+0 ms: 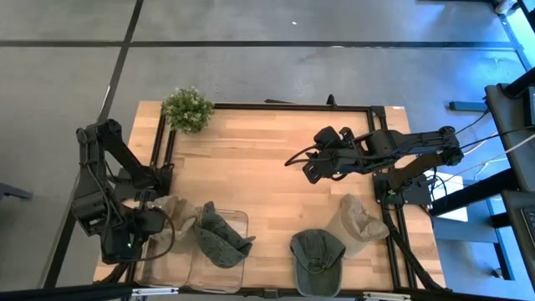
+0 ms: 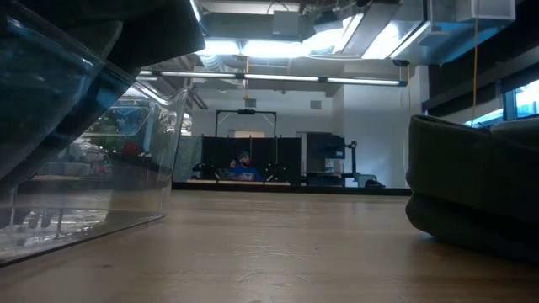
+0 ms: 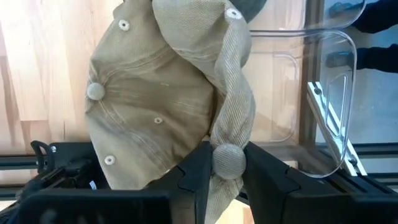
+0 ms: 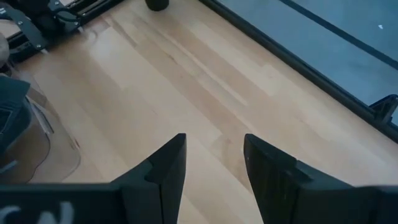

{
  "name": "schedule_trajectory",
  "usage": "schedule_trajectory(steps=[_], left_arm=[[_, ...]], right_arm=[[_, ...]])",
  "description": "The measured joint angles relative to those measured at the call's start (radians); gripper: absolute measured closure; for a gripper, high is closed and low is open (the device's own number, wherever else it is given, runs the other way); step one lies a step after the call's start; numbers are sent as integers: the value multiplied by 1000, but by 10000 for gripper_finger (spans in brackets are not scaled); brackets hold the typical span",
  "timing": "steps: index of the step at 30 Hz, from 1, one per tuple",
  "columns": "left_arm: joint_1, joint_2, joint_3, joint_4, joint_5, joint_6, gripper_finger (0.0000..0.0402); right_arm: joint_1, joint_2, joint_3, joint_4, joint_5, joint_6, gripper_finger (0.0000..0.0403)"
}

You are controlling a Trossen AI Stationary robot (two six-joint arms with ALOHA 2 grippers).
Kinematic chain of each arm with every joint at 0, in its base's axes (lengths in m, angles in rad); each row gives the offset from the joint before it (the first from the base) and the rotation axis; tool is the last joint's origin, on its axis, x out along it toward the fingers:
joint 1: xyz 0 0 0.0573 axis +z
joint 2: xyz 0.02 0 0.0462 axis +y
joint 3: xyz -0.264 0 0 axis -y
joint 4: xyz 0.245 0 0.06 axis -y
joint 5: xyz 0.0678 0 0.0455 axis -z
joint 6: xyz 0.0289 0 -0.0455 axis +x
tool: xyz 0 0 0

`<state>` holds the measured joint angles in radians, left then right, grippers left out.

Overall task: Pick & Place hat
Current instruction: Put the left brown cap into the left transparent bin, then put the black cap into the right transparent bin

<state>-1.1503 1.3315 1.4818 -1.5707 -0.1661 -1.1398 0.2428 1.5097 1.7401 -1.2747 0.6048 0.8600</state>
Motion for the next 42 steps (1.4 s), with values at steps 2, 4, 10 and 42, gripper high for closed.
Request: schedule_trajectory(steps=[2,4,10,42], left_arm=[[0,0,0,0,-5,1,312],[0,0,0,0,-19,1,300],[0,0,0,0,-23,33,256],[206,-222,0,190,-603,148,236]], right_arm=[[0,0,0,0,-2,0,240],[0,0,0,0,-6,4,240],[0,0,0,0,-7,19,240],[108,157,0,91,-431,54,240]])
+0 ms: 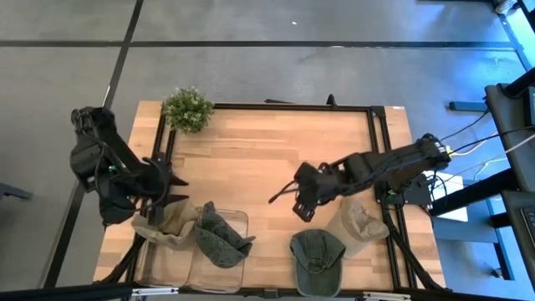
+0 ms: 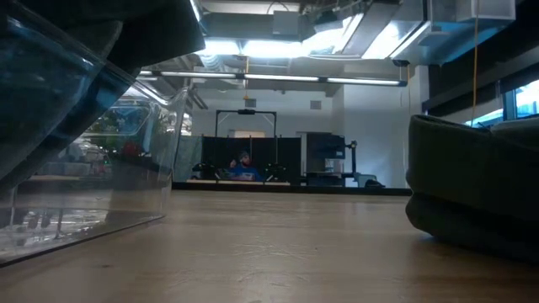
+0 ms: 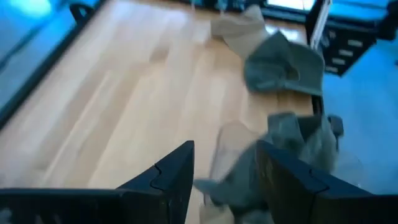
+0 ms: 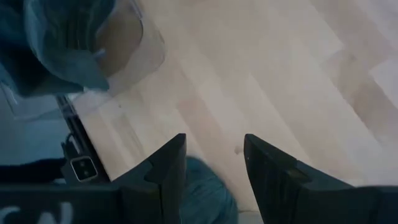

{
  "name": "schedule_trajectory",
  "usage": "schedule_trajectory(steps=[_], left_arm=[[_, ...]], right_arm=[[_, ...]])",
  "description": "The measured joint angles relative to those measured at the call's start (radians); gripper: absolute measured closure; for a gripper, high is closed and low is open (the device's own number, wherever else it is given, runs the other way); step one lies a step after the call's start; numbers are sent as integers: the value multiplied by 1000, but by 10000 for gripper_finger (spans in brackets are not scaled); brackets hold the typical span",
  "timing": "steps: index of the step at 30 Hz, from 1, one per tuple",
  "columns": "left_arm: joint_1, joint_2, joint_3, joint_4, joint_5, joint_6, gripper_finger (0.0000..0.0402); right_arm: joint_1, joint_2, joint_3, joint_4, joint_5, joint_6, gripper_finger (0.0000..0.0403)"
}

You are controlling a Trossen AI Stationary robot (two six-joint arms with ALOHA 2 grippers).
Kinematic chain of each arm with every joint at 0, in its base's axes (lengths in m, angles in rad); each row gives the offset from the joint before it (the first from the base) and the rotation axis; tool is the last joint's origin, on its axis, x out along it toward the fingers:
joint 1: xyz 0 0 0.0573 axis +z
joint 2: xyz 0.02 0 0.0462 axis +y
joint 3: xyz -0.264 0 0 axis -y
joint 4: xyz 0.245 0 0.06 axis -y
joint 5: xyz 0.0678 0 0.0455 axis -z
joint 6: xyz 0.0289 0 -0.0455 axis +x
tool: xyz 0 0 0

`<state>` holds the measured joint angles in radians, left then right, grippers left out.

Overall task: Pick & Place hat
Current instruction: Put the black cap into the right transparent bin

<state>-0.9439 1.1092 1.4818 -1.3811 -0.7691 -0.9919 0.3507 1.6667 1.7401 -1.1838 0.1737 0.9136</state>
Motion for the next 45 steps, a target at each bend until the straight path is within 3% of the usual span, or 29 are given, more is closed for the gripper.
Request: schedule_trajectory(steps=[4,8,16,21,26,31,39,42,45], left_arm=[[22,4,0,51,-63,45,236],[41,12,0,88,-155,77,238],[92,41,0,91,-218,130,237],[134,62,0,91,-216,177,238],[168,82,0,91,-205,220,239],[191,95,0,91,-196,239,236],[201,95,0,91,-195,255,239],[201,95,0,91,-194,255,238],[201,95,0,91,-194,255,236]], right_arm=[[34,52,0,6,-94,14,240],[60,115,0,7,-118,85,229],[100,274,0,16,-192,157,135],[123,363,0,77,-271,189,111],[145,402,0,179,-265,276,109],[175,450,0,181,-197,317,109],[186,516,0,178,-194,382,112],[186,519,0,169,-195,388,140],[184,518,0,159,-196,387,196]])
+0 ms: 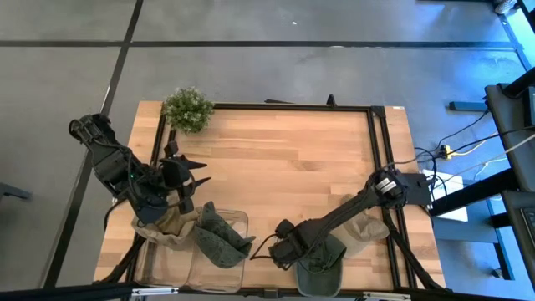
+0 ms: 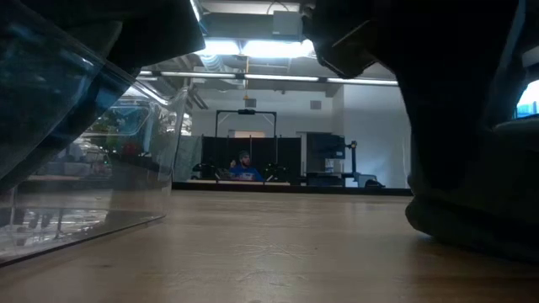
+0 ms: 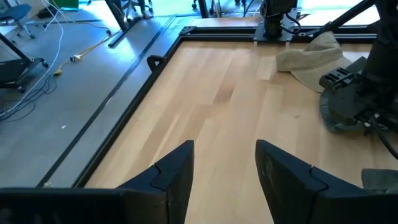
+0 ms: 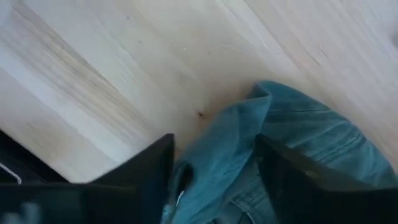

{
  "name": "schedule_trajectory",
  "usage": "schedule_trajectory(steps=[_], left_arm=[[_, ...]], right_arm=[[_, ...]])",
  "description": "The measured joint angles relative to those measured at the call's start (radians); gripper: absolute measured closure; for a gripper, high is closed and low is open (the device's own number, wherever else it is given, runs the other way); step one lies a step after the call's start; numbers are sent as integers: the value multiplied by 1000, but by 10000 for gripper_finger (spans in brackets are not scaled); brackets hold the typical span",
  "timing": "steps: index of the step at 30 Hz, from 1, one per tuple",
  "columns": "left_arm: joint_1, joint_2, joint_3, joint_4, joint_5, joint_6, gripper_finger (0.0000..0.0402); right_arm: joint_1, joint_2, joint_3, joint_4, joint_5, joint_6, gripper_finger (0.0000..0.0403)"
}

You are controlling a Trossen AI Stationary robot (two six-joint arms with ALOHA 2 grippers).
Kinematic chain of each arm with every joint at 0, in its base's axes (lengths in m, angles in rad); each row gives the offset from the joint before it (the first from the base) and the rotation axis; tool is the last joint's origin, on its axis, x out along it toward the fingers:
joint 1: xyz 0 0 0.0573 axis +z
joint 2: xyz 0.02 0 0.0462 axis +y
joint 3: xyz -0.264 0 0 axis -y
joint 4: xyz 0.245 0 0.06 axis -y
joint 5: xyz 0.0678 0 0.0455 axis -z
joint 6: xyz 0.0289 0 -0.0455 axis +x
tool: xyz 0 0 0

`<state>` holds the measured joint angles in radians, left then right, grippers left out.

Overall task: Pick & Place hat
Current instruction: Put the black cap into the right transparent bin

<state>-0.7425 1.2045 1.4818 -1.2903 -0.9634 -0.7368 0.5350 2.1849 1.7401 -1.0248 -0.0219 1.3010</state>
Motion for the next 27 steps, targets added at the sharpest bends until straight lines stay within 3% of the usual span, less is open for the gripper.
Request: schedule_trajectory(steps=[6,8,12,17,27], left_arm=[[0,0,0,0,0,0,238],[-1,0,0,0,-4,0,239],[-1,0,0,12,-8,0,237],[-1,0,0,83,5,84,236],[32,0,0,472,225,472,233]], right_arm=[[-1,-2,0,-38,-39,-26,353],[-1,-15,4,-47,-65,-64,385],[0,-68,54,-122,-46,-93,385],[0,-171,167,-240,70,-183,390],[0,-265,515,-232,245,-627,390]])
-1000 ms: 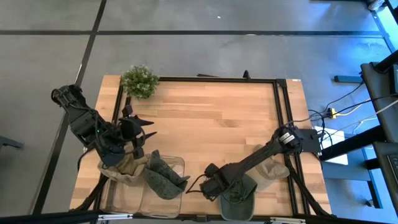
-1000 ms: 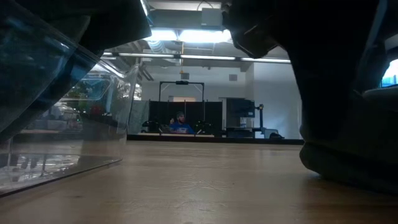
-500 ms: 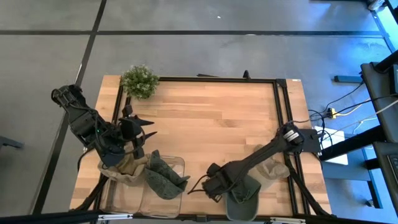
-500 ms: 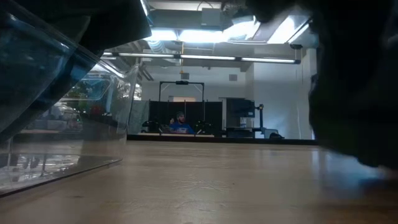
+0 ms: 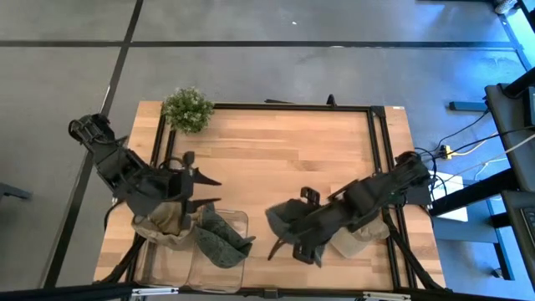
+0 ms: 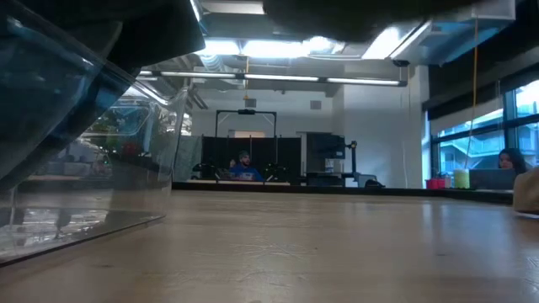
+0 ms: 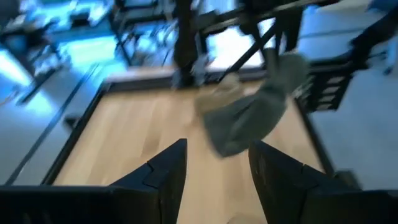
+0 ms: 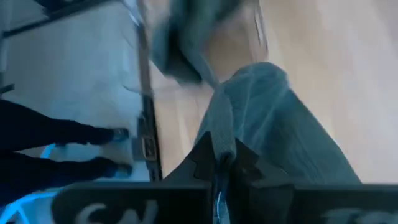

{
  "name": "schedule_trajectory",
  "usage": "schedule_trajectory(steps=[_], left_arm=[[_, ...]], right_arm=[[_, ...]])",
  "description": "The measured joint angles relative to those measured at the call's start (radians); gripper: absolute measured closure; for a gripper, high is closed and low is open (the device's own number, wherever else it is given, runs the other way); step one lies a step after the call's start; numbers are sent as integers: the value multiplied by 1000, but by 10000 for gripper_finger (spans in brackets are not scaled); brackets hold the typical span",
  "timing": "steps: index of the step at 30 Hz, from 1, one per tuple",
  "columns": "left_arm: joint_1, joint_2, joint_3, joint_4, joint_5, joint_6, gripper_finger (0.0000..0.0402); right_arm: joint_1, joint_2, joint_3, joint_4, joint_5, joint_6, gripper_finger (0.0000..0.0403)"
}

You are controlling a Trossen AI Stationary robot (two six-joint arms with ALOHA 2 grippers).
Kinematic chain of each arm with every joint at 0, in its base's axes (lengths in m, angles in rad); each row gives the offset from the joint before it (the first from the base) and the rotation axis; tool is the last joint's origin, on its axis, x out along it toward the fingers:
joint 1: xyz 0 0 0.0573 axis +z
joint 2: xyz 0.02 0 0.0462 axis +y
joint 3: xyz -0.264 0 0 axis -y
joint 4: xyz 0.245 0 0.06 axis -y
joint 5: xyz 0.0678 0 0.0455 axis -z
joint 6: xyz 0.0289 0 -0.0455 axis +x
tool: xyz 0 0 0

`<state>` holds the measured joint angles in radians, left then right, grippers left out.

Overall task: Pick & Place hat
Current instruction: Put the black cap into the right transparent bin

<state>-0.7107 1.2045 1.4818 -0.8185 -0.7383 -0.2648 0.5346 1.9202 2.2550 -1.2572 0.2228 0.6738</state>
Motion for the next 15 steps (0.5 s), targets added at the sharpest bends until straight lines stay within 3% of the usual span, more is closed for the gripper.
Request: schedule_trajectory(steps=[4,7,15], left_arm=[[15,4,0,163,29,121,233],[30,6,0,238,42,169,233],[69,6,0,277,46,140,232]], right_arm=[[0,-1,103,11,22,-151,390],[-1,-25,85,87,23,-252,390],[-24,-32,100,211,47,-461,390]])
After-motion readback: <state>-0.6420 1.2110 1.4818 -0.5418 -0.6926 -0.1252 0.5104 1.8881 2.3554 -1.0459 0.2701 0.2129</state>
